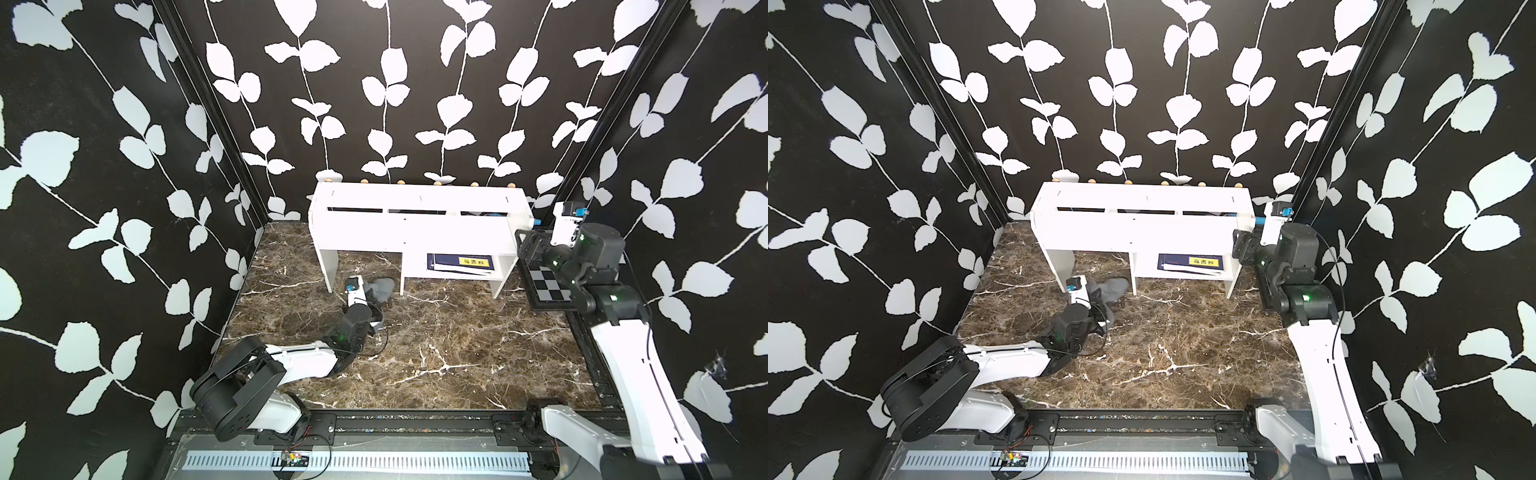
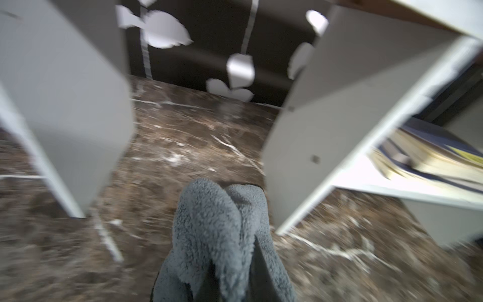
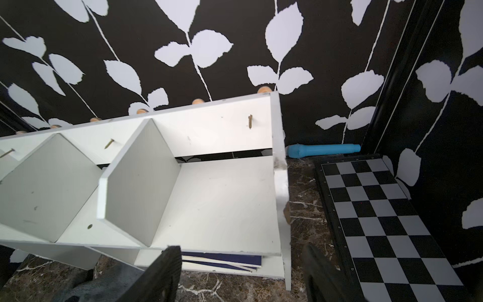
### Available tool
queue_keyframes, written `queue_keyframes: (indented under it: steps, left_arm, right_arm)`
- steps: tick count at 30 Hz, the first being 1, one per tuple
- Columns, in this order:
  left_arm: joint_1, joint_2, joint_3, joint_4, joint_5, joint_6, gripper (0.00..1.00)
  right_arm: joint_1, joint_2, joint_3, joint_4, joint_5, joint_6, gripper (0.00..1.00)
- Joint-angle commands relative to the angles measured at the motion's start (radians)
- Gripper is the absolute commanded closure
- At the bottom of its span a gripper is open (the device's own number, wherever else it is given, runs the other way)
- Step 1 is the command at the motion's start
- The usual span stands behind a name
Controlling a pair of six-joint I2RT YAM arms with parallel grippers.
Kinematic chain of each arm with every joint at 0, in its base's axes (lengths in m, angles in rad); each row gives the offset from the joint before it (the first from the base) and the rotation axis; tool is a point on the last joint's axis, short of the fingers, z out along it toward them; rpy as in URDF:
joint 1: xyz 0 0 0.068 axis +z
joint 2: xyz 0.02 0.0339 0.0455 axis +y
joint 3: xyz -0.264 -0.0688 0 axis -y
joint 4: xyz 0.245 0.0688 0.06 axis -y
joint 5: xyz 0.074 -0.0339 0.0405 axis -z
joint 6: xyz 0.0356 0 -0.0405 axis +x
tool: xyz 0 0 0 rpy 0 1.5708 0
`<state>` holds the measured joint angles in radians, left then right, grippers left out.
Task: Wipe the bookshelf clean with a cloth
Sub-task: Place the cleaning item at the center of the board, then hold the shelf at the center of the board, then pick up the cleaning item at the center of the board.
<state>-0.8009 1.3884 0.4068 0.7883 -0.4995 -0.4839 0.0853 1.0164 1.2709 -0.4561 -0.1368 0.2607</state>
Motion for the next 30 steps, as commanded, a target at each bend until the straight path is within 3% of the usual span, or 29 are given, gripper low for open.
queue_keyframes:
  steps: [1,6,8,11,12,13,14,15,16,19,22,26,30]
  left_arm:
    - [-0.035,0.026,0.012,0.067,0.145,-0.049,1.00]
    - [-0.052,0.150,-0.005,0.271,0.388,-0.101,1.00]
    - [-0.053,0.218,0.001,0.373,0.538,-0.104,1.00]
    - [-0.053,0.305,0.016,0.437,0.653,-0.167,1.00]
    - [-0.053,0.324,0.019,0.447,0.669,-0.183,0.98]
    - [-0.052,0.334,0.016,0.451,0.670,-0.196,0.85]
    - [-0.051,0.331,0.003,0.456,0.648,-0.204,0.68]
    - [-0.049,0.317,-0.016,0.461,0.611,-0.198,0.15]
    - [-0.042,0.284,-0.032,0.449,0.581,-0.183,0.03]
    - [-0.016,0.090,-0.033,0.249,0.512,-0.098,0.02]
    - [-0.014,-0.169,0.060,-0.192,0.454,0.052,0.01]
    - [-0.014,-0.473,0.123,-0.583,0.298,0.185,0.02]
    - [-0.011,-0.701,0.162,-0.814,0.083,0.223,0.02]
  right_arm:
    - [0.033,-0.045,-0.032,-0.052,0.044,-0.029,0.25]
    - [0.166,-0.141,-0.185,-0.037,-0.038,0.000,0.24]
    - [0.247,-0.171,-0.270,-0.030,-0.016,0.007,0.24]
    - [0.372,-0.172,-0.396,0.007,0.039,0.046,0.24]
    - [0.417,-0.158,-0.429,0.022,0.065,0.061,0.23]
    - [0.470,-0.139,-0.457,0.042,0.103,0.073,0.22]
    - [0.519,-0.118,-0.481,0.070,0.141,0.086,0.20]
    - [0.566,-0.092,-0.503,0.109,0.175,0.102,0.17]
    - [0.598,-0.061,-0.520,0.154,0.193,0.120,0.15]
    - [0.662,0.069,-0.523,0.266,0.202,0.166,0.09]
    - [0.724,0.233,-0.472,0.341,0.221,0.162,0.00]
    - [0.764,0.433,-0.401,0.450,0.196,0.165,0.00]
    - [0.795,0.586,-0.291,0.500,0.150,0.182,0.01]
